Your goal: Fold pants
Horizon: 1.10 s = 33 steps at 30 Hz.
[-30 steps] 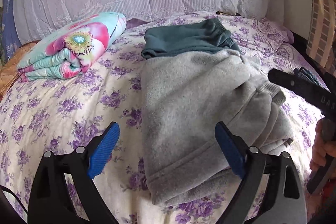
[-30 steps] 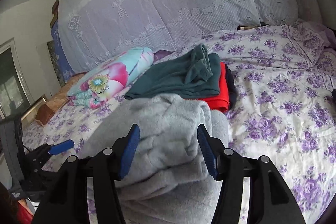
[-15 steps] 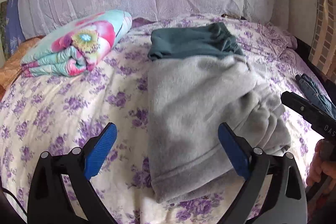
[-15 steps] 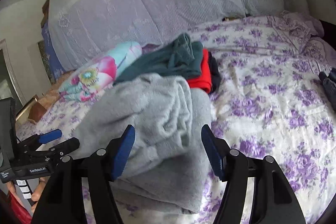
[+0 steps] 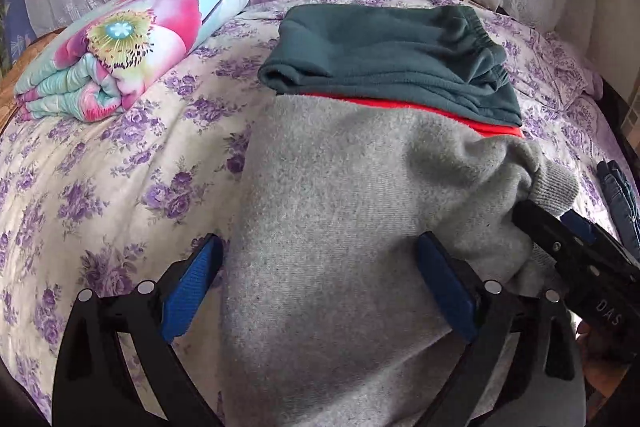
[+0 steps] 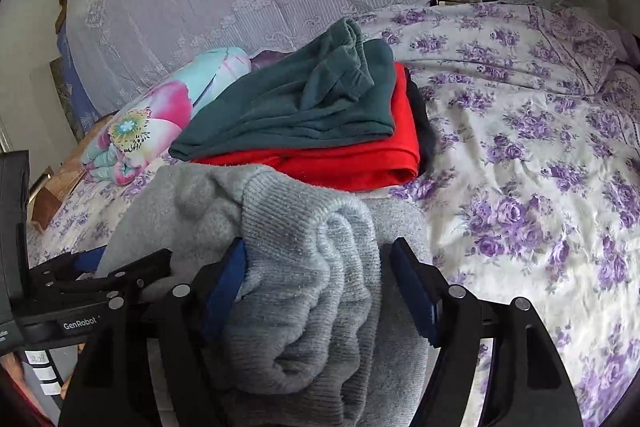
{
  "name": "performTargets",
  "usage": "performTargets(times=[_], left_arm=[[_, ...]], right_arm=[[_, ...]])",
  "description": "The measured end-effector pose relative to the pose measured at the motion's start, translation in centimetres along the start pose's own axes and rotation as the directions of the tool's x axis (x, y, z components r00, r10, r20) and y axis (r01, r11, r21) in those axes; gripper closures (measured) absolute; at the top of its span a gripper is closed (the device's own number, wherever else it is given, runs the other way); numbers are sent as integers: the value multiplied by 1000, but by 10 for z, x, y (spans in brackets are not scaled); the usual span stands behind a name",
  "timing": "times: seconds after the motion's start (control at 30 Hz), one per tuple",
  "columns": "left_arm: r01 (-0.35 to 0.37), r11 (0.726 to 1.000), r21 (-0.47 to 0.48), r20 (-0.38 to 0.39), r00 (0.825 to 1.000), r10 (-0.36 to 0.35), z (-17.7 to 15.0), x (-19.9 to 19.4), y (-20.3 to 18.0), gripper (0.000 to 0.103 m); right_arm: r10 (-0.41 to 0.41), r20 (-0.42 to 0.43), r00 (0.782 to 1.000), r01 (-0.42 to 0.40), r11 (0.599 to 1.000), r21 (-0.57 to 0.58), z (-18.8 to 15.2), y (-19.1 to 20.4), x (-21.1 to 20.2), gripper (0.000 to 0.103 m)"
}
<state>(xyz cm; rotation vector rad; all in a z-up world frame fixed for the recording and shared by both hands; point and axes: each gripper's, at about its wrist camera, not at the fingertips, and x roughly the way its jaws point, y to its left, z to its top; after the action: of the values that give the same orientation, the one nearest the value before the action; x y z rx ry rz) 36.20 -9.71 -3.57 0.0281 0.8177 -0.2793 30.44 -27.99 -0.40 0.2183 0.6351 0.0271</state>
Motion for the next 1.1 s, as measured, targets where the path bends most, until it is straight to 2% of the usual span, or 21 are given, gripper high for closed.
performTargets(times=[0.07,0.2,0.4,0.57,0.7,0.83,1.1], left_arm=[[-25,1000,17,49,999,24,-4,-8,-2,8],[-87,993,80,127,989,77,-9,-24,-12,8],[-82,993,83,186,980,65,-13,-48,-15,8],[-88,994,64,187,979,75,-31,-61,-8,8],[-121,991,61,179,978,109,-51,-69,-3,8],[-149,987,59,173,975,137,-61,-71,1,8],[-141,989,52,152,980,132,-60,-65,5,8]], right_arm=[[-3,16,1000,3,1000,-5,-3,2,-1,28],[41,61,997,-45,997,57,1,-5,-15,28],[14,156,988,-22,998,51,-5,-1,-52,28],[-16,206,978,0,997,80,-35,-7,-85,28],[0,222,975,-30,991,134,-56,-17,-99,23],[16,208,978,-48,988,150,-57,-21,-95,22],[27,205,978,-58,987,147,-58,-18,-94,20]])
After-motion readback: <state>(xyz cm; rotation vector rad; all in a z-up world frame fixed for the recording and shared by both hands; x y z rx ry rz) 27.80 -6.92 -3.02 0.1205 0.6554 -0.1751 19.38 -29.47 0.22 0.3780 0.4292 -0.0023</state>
